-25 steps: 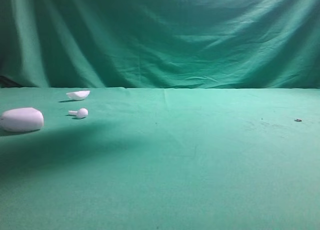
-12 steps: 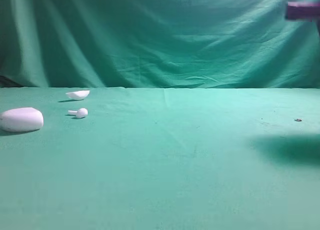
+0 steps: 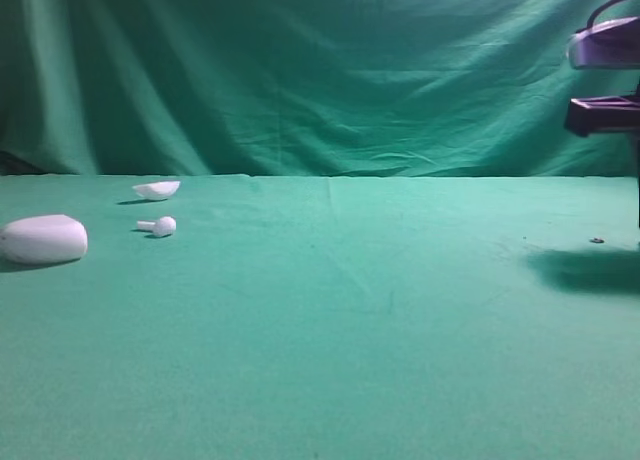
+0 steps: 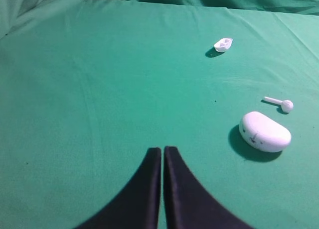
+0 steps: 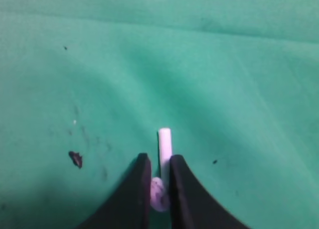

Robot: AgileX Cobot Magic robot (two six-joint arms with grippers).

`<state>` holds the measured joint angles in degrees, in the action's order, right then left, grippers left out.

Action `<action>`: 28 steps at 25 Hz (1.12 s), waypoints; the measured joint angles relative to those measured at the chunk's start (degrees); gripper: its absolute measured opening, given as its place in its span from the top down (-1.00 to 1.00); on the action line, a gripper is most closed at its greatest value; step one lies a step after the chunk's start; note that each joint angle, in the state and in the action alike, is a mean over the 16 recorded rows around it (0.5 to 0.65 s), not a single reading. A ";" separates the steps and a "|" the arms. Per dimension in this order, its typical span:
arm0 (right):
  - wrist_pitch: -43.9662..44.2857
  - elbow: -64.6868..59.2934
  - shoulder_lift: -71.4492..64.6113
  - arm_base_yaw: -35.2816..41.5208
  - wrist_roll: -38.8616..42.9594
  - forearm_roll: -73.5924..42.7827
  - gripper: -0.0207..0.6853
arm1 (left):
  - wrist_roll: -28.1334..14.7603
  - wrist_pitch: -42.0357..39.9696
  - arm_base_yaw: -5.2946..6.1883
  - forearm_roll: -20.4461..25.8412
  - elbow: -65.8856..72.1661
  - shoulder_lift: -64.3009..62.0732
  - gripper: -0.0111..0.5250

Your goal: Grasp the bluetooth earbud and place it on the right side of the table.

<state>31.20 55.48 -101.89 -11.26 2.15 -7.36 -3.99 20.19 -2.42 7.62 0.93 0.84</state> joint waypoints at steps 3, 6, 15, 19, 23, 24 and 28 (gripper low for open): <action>0.58 0.36 -0.05 0.02 -0.65 0.28 0.13 | 0.00 0.00 0.00 0.00 0.00 0.00 0.96; 2.22 1.40 0.57 0.05 -1.00 0.91 -0.06 | 0.00 0.00 0.00 0.00 0.00 0.00 0.96; 13.07 7.76 9.64 0.07 -1.19 3.68 -0.07 | 0.00 0.00 0.00 0.00 0.00 0.00 0.96; 19.22 10.47 17.49 0.07 -1.21 5.28 0.20 | 0.00 0.00 0.00 0.00 0.00 0.00 0.96; 24.76 11.95 26.50 0.07 -1.21 6.62 0.50 | 0.00 0.00 0.00 0.00 0.00 0.00 0.96; 25.89 12.03 28.83 0.07 -1.21 6.94 0.57 | 0.00 0.00 0.00 0.00 0.00 0.00 0.96; 29.53 11.11 38.46 0.07 -1.21 8.13 0.84 | 0.00 0.00 0.00 0.00 0.00 0.00 0.96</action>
<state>60.73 66.59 -63.44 -11.19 0.94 0.77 -3.99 20.19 -2.42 7.62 0.93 0.84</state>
